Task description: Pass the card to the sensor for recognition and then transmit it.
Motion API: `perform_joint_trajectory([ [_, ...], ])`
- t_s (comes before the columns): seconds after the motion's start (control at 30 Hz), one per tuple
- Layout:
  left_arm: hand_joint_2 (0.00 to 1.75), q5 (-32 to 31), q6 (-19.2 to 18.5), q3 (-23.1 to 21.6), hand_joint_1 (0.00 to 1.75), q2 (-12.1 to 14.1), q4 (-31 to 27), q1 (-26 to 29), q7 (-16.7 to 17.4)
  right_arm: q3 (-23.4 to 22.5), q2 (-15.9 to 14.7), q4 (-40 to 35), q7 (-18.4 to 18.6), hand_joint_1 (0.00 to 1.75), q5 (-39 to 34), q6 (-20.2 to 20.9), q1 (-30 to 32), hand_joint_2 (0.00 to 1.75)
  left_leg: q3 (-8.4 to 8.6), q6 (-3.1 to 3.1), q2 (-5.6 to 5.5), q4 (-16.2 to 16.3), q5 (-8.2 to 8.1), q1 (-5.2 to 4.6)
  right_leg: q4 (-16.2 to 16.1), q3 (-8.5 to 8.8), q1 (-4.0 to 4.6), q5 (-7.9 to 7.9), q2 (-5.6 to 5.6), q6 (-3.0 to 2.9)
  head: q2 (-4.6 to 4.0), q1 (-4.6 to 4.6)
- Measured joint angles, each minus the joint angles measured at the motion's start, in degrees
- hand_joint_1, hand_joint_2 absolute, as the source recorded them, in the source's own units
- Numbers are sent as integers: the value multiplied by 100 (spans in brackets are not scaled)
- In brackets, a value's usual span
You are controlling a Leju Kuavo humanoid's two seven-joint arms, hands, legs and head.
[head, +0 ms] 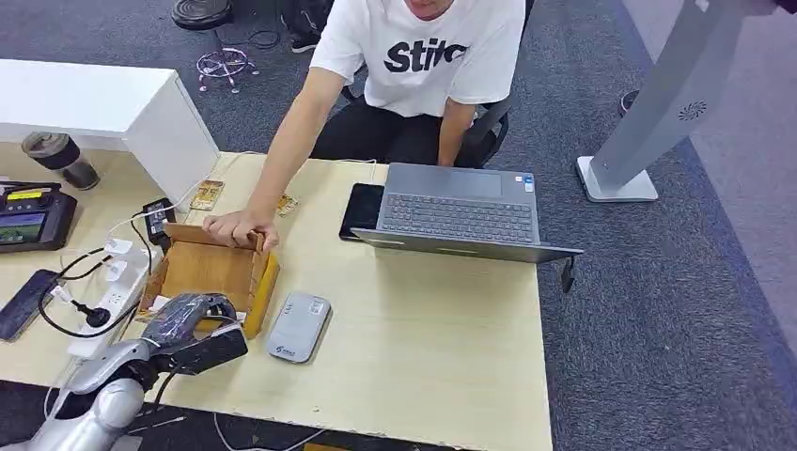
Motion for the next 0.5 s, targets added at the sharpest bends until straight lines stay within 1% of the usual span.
perform_joint_trajectory([
  [0.37, 175, -50, 70, -41, 175, 2, 0, -13, 68, 0, 0, 9, 0, 0, 22, 0, -1, 175, 0, 0, -1, 0, 0, 0, 0, 0, 0, 0, -1, 0, 0, 2],
  [0.43, 175, -151, 147, -61, 175, 2, 0, -14, 105, 2, 0, 9, 0, 0, 24, 0, 0, 175, 1, 0, -1, 0, 0, 0, 0, 0, 0, 0, -1, 0, 0, 2],
  [0.5, 175, -410, 323, -105, 175, 4, 0, -16, 212, 0, 0, 9, 2, 0, 20, 0, 0, 175, 2, 0, -1, 0, 1, 0, 0, 0, 0, 0, -1, 0, 0, 2],
])
